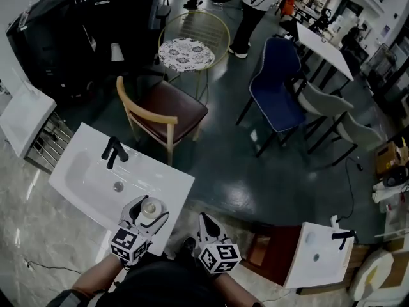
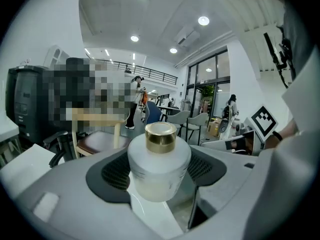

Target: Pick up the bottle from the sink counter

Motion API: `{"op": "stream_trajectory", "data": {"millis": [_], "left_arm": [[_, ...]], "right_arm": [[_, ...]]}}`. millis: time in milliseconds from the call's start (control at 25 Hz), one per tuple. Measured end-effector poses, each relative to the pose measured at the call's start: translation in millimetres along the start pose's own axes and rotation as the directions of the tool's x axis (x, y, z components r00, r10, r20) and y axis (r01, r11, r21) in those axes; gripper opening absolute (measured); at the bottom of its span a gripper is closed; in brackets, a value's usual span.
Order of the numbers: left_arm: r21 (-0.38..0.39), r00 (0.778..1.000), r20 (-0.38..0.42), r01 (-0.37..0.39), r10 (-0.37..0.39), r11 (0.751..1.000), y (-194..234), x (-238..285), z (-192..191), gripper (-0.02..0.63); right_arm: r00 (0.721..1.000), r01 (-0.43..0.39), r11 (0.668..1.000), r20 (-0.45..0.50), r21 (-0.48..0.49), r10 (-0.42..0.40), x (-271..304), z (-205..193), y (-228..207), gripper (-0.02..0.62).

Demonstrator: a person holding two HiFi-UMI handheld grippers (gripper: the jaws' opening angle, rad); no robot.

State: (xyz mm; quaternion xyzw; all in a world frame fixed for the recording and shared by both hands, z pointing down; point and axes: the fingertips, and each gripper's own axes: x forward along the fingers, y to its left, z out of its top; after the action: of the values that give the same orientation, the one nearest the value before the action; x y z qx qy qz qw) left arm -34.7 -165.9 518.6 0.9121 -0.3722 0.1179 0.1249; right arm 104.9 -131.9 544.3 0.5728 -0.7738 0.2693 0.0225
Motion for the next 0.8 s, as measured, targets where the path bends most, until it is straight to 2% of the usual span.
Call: {"op": "stream_trajectory", "data": {"millis": [280, 480, 800], "left_arm": [[0.049, 0.999, 0.032, -0.013, 0.012, 0.999, -6, -22, 21, 0.337], [0.029, 0.999, 0.045, -0.015, 0.014, 0.999, -9, -40, 24, 0.337], [0.049, 0.997, 0.068, -0.035, 0.032, 0.998, -6, -50, 33, 0.337]], "right_arm": [[0.999, -0.009, 1.0, 0.043, -0.023, 0.01, -1, 19, 6, 0.008], [0.999, -0.007, 0.999, 0.044, -0.037, 0.008, -3, 23, 12, 0.008], [0.998, -0.018, 0.996, 0.052, -0.085, 0.023, -1, 28, 23, 0.008]]}}
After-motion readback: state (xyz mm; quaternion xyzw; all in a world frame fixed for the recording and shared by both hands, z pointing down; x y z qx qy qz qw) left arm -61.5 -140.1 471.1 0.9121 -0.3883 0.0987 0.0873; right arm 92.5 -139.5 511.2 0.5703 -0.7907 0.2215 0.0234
